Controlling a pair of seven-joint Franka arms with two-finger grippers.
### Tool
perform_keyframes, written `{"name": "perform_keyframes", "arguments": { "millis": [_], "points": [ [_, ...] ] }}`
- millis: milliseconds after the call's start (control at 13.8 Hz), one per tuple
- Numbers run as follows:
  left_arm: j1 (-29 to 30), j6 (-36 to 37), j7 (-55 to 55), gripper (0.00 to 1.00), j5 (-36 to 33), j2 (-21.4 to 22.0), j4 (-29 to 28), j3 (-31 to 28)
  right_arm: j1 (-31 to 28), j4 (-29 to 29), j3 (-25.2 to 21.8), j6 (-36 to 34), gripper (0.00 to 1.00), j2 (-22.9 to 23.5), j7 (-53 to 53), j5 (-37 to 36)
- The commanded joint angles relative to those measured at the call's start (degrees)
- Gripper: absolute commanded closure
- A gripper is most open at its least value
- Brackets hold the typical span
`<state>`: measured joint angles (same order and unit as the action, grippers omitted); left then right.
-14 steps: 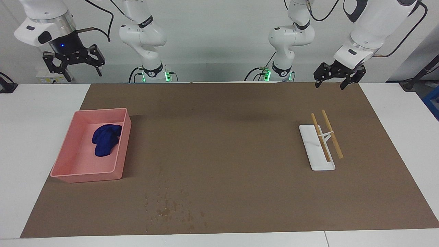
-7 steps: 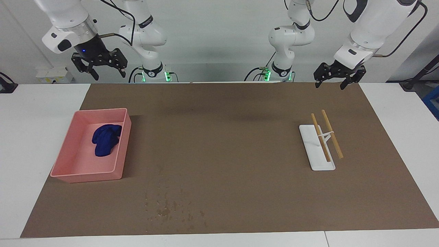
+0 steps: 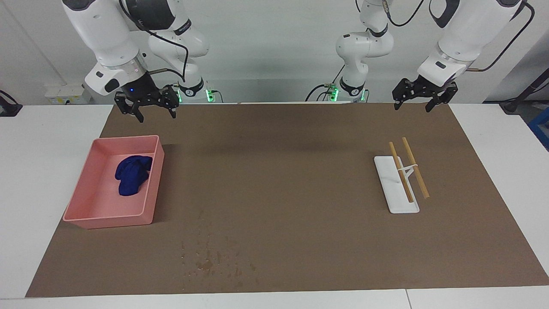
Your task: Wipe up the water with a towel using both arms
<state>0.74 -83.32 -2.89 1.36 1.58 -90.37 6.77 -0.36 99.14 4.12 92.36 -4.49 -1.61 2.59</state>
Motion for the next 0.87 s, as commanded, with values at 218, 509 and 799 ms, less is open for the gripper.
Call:
{"name": "perform_keyframes", "arguments": {
  "millis": [218,509,799],
  "points": [
    [-0.3,0.26,-0.8,0.0,-0.13,1.14,-0.86,-0.44,-0.25,-4.91,-0.08,-2.79,0.0,2.37,0.03,-1.36],
    [-0.3,0.35,-0.8,0.0,-0.04,1.14,-0.86,-0.44,-0.08,-7.47,-0.17,-2.72,0.0,3.96,0.2,-1.53],
    [-0.3,0.26,-0.8,0.0,-0.13,1.14,-0.86,-0.44,0.09,-20.22,-0.35,-9.74,0.0,11.96,1.52,-1.53]
  ]
}}
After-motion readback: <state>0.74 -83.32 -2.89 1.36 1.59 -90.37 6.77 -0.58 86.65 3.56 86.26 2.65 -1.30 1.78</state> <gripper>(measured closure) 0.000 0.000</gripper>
